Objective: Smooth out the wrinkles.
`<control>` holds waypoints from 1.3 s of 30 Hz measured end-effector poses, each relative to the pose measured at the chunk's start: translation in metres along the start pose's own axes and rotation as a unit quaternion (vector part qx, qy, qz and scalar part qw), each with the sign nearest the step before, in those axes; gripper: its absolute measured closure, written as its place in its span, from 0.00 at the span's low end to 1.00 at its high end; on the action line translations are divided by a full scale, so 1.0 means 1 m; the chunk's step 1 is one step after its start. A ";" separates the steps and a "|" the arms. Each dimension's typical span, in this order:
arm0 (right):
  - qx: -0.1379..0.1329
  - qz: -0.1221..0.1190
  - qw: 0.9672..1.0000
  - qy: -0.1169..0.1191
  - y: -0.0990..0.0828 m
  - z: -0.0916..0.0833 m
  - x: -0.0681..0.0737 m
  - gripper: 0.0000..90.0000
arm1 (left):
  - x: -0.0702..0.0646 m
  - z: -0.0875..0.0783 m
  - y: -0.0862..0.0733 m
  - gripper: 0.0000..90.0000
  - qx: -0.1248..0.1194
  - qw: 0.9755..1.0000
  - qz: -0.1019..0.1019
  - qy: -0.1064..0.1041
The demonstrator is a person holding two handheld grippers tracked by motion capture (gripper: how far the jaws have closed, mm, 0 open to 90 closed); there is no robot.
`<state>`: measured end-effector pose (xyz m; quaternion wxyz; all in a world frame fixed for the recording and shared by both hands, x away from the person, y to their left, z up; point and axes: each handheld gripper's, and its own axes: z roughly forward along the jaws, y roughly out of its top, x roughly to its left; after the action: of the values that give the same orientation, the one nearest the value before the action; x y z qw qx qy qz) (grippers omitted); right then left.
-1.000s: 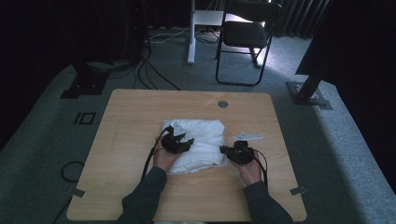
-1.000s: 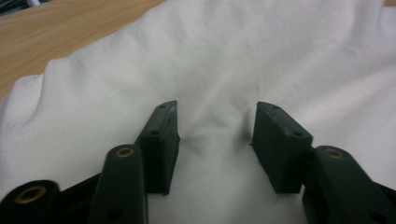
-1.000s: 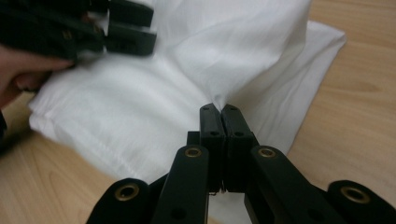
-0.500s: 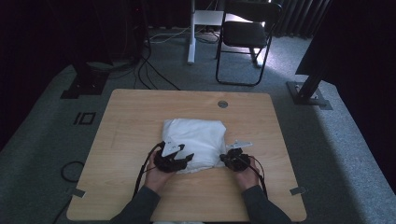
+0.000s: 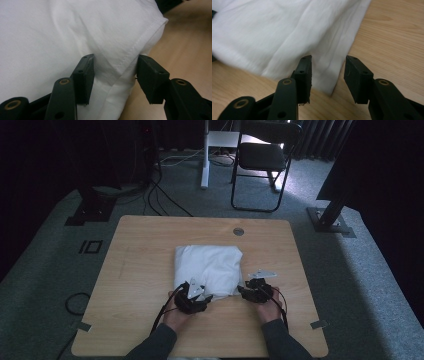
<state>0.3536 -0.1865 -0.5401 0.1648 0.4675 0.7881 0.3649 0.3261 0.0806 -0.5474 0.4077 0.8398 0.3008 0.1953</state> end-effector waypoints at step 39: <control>-0.065 0.022 0.998 -0.010 -0.007 -0.021 -0.024 0.53 | 0.057 -0.094 -0.017 0.43 -0.056 0.991 -0.108 0.046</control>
<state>0.3489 -0.2185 -0.5330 0.1943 0.4768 0.7506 0.4142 0.3084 0.1801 -0.5007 0.4582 0.7683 0.3972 0.2050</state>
